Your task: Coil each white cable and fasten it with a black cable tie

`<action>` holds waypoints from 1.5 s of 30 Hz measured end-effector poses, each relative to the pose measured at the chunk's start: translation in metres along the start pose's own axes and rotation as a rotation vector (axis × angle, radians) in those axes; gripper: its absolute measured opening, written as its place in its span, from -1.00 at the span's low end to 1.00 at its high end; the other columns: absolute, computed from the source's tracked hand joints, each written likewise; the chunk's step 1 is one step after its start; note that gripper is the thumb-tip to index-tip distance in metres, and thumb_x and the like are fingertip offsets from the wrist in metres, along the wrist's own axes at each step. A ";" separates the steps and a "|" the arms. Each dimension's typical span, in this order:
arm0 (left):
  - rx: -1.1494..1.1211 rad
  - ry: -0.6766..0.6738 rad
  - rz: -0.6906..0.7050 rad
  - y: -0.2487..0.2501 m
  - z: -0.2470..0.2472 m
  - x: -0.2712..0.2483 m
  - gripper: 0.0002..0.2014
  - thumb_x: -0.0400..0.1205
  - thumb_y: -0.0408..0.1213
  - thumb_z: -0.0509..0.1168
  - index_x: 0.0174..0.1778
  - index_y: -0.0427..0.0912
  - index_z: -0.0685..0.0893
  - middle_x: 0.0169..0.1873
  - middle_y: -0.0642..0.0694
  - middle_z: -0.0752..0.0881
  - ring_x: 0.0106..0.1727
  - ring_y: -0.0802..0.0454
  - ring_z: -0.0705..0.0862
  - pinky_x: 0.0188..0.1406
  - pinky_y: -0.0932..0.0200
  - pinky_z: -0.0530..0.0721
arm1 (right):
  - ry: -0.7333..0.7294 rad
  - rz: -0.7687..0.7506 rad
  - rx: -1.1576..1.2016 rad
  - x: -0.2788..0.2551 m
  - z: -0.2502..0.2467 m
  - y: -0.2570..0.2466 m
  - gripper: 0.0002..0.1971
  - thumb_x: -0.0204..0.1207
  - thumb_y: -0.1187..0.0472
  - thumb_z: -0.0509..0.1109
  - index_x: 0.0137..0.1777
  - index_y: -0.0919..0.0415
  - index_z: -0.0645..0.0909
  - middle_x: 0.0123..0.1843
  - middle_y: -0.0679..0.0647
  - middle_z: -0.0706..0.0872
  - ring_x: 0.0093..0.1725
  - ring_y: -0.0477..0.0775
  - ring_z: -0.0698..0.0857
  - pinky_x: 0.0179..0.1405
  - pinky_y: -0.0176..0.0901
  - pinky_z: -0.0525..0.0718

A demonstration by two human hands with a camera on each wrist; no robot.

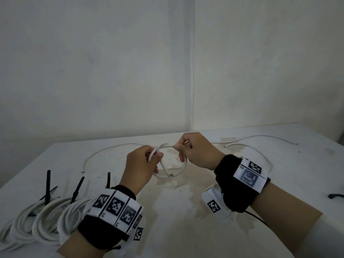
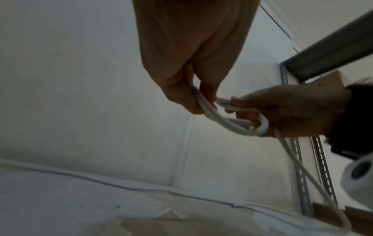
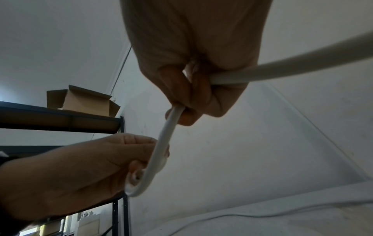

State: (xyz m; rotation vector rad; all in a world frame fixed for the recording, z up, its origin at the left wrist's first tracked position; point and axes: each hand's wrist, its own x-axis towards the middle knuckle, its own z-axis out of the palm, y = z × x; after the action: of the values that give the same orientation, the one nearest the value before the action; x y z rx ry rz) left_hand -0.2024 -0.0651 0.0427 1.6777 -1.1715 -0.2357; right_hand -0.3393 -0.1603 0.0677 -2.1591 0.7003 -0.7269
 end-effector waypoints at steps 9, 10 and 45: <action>0.262 -0.058 0.105 -0.001 -0.008 0.006 -0.90 0.62 -0.23 0.28 -0.18 -0.16 0.57 -0.24 -0.07 0.58 -0.26 0.04 0.57 -0.33 0.23 0.43 | -0.009 0.023 0.058 -0.003 -0.003 0.000 -0.74 0.60 0.25 0.28 -0.35 0.13 0.46 -0.55 -0.09 0.61 -0.65 -0.31 0.52 -0.60 -0.56 0.39; 0.077 -0.107 0.033 0.002 -0.009 0.007 -0.89 0.63 -0.26 0.28 -0.20 -0.17 0.55 -0.22 -0.09 0.63 -0.28 0.07 0.62 -0.39 0.27 0.47 | -0.008 0.026 0.073 -0.003 -0.003 0.000 -0.74 0.60 0.25 0.28 -0.34 0.14 0.46 -0.53 -0.07 0.62 -0.66 -0.30 0.51 -0.60 -0.56 0.39; 0.173 -0.219 0.107 0.015 -0.018 0.003 -0.62 0.75 -0.13 -0.04 -0.40 -0.06 0.40 -0.45 0.02 0.46 -0.44 0.18 0.39 -0.46 0.41 0.35 | 0.129 -0.032 0.091 -0.001 -0.008 0.005 -0.79 0.58 0.26 0.30 -0.31 0.15 0.50 -0.50 -0.01 0.64 -0.67 -0.19 0.43 -0.59 -0.51 0.33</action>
State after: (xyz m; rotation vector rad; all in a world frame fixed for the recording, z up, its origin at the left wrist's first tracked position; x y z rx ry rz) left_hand -0.1982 -0.0565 0.0641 1.7649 -1.4771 -0.2621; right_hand -0.3470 -0.1665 0.0678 -2.0583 0.6865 -0.9046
